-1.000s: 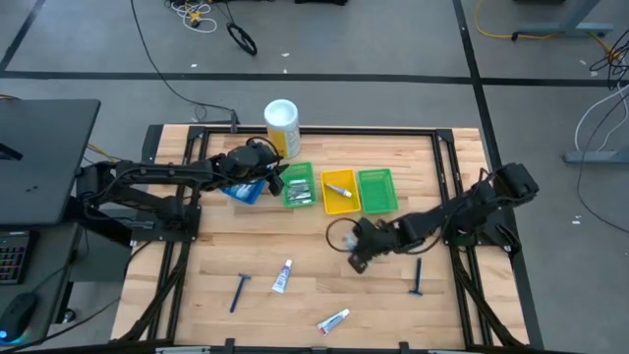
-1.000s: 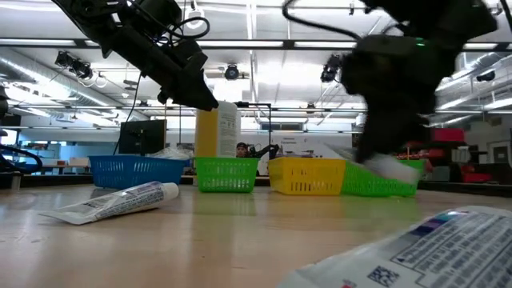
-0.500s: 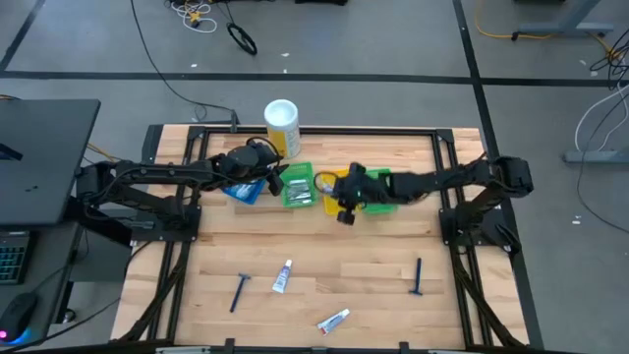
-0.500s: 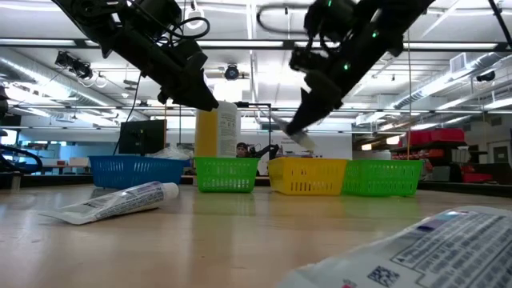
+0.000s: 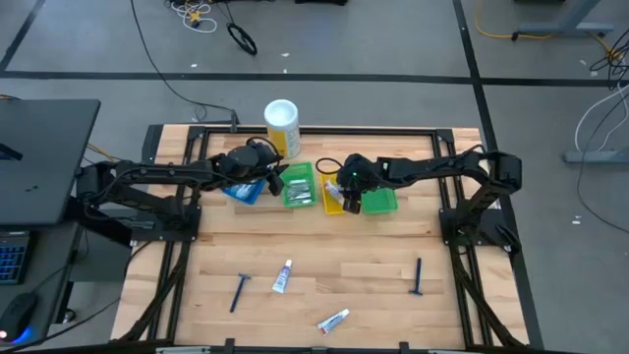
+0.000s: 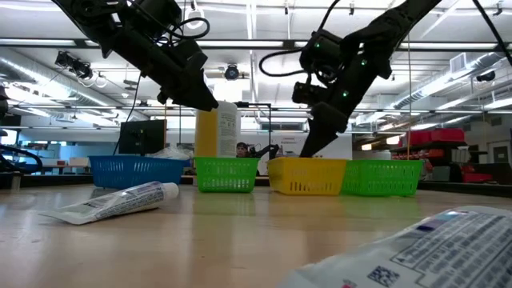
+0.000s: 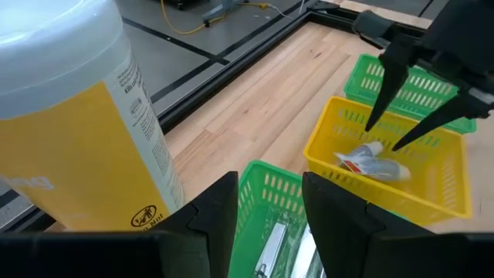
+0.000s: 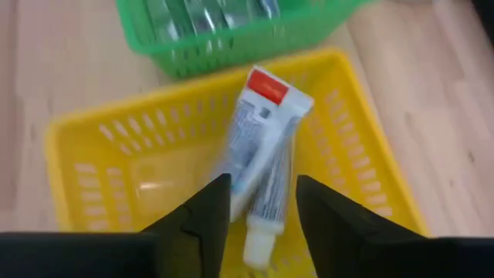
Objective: Pick & Place Travel size toiletries
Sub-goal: Put the toothpaste into the yellow bin
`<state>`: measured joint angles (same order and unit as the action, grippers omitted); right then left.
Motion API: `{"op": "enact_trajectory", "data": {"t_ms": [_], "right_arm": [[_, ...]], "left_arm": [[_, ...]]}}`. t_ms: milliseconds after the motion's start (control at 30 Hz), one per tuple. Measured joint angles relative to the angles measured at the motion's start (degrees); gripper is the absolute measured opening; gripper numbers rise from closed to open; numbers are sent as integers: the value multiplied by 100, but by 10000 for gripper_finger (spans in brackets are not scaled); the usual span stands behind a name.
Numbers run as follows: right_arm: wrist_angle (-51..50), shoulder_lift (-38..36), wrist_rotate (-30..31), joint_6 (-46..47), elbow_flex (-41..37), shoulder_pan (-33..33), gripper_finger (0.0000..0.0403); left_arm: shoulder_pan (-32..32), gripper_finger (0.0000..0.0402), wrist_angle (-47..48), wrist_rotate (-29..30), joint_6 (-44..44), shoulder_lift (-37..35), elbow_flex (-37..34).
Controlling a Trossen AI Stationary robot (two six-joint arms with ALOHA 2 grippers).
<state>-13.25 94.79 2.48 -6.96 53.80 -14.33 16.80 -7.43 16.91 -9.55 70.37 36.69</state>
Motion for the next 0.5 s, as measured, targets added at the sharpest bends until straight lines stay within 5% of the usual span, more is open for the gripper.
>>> {"op": "enact_trajectory", "data": {"t_ms": [233, 500], "right_arm": [[242, 71, 40, 50, 0, 33, 202], [902, -7, 40, -1, 2, 317, 204]], "left_arm": [[2, 153, 10, -28, -100, 0, 0], [-159, 153, 30, -1187, -509, 0, -2]]}}
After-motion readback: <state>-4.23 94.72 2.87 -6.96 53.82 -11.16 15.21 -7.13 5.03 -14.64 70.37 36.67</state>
